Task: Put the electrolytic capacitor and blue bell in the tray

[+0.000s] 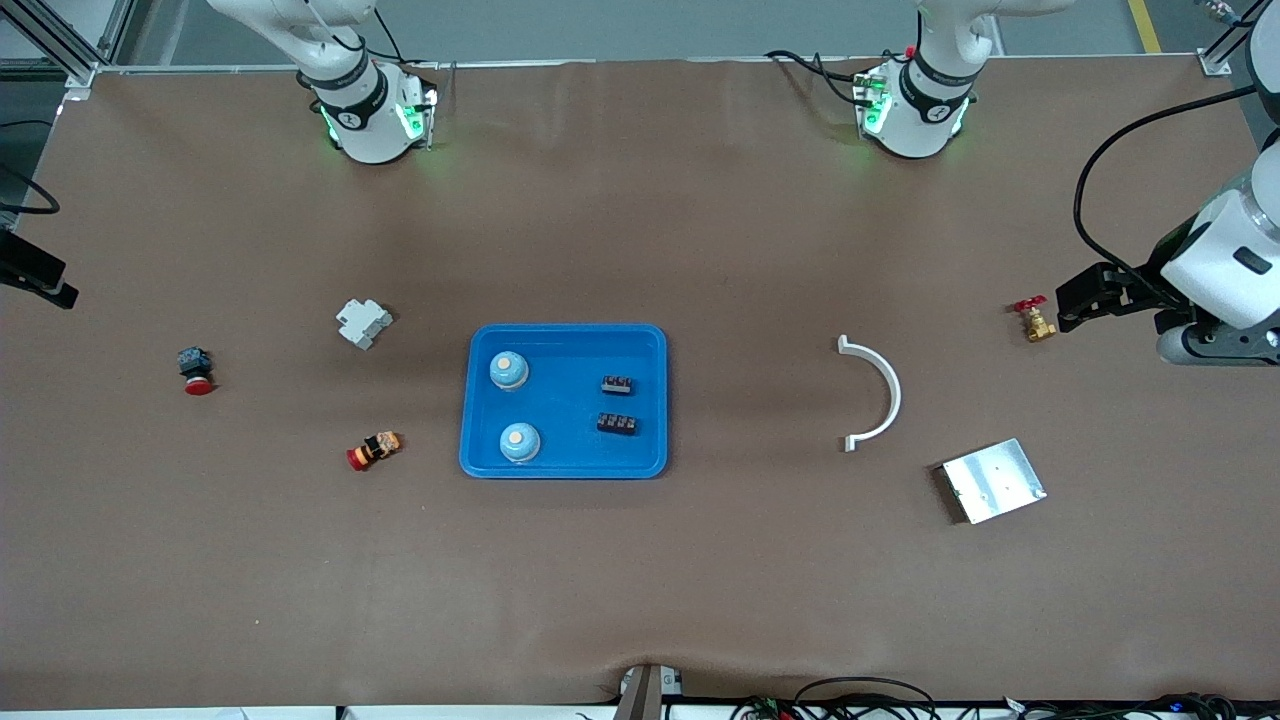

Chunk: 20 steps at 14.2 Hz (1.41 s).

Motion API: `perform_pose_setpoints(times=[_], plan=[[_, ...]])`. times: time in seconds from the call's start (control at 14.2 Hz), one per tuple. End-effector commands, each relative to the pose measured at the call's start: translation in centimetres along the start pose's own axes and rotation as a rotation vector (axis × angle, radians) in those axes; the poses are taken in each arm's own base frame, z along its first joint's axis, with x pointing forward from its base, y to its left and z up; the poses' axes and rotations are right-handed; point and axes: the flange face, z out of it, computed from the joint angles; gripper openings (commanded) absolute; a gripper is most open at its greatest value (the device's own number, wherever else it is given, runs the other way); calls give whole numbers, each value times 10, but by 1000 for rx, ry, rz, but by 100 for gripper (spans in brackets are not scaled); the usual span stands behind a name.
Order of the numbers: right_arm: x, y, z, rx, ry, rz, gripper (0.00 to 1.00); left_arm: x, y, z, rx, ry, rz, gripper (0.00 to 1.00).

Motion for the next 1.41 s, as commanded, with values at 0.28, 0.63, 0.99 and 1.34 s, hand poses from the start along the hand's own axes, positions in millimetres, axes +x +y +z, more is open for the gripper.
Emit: perform_pose_setpoints(times=[0.28,0.63,0.99,1.34], plan=[[0,-1,-2,3,3,12,100,-3,-5,-3,22,0,52,100],[0,0,-2,3,3,13,100,-3,-2,-2,11,0,55,100],[0,0,-2,3,3,13,100,-6,4,-8,-10,7,54,100],[1,-1,-1,4,2,13,100,-8,10,-10,-14,7,23,100]])
